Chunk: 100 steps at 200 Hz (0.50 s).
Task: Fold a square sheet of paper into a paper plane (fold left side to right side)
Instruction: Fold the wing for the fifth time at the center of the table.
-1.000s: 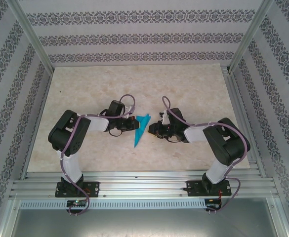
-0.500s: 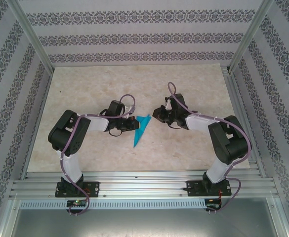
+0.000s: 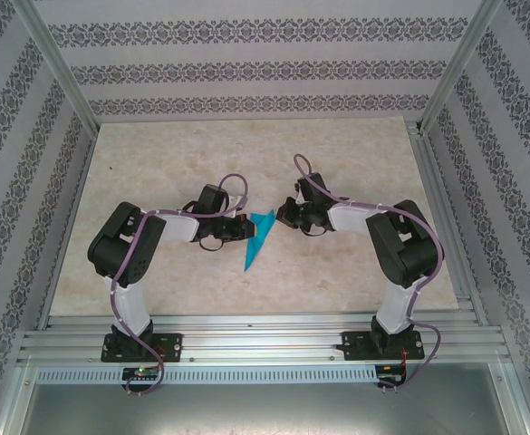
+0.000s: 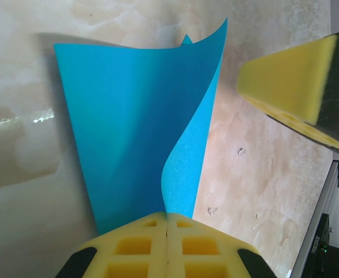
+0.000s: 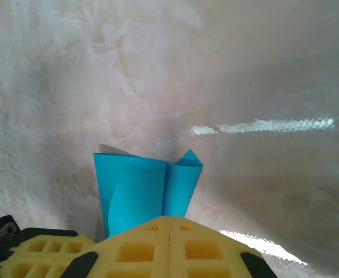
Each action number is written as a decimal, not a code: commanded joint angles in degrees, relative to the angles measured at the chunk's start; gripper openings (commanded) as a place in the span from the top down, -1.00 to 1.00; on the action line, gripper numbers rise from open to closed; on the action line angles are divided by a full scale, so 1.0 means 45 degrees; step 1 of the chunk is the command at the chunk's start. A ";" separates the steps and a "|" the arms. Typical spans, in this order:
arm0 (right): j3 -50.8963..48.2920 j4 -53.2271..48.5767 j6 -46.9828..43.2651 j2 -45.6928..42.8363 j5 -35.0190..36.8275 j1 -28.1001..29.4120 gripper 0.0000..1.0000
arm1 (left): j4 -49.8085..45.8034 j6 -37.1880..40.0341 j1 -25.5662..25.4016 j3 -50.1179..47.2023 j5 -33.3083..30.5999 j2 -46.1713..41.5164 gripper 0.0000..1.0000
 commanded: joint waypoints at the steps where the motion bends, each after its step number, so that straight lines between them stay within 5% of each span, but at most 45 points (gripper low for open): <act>1: 0.0545 -0.0147 -0.0280 0.0371 0.0354 0.0163 0.96 | 0.0361 0.0177 0.0152 -0.0115 0.0007 -0.0395 1.00; 100: 0.1339 -0.0794 -0.0475 0.1181 0.0671 0.0470 0.97 | 0.0280 0.0198 0.0162 -0.0046 -0.0027 -0.0452 1.00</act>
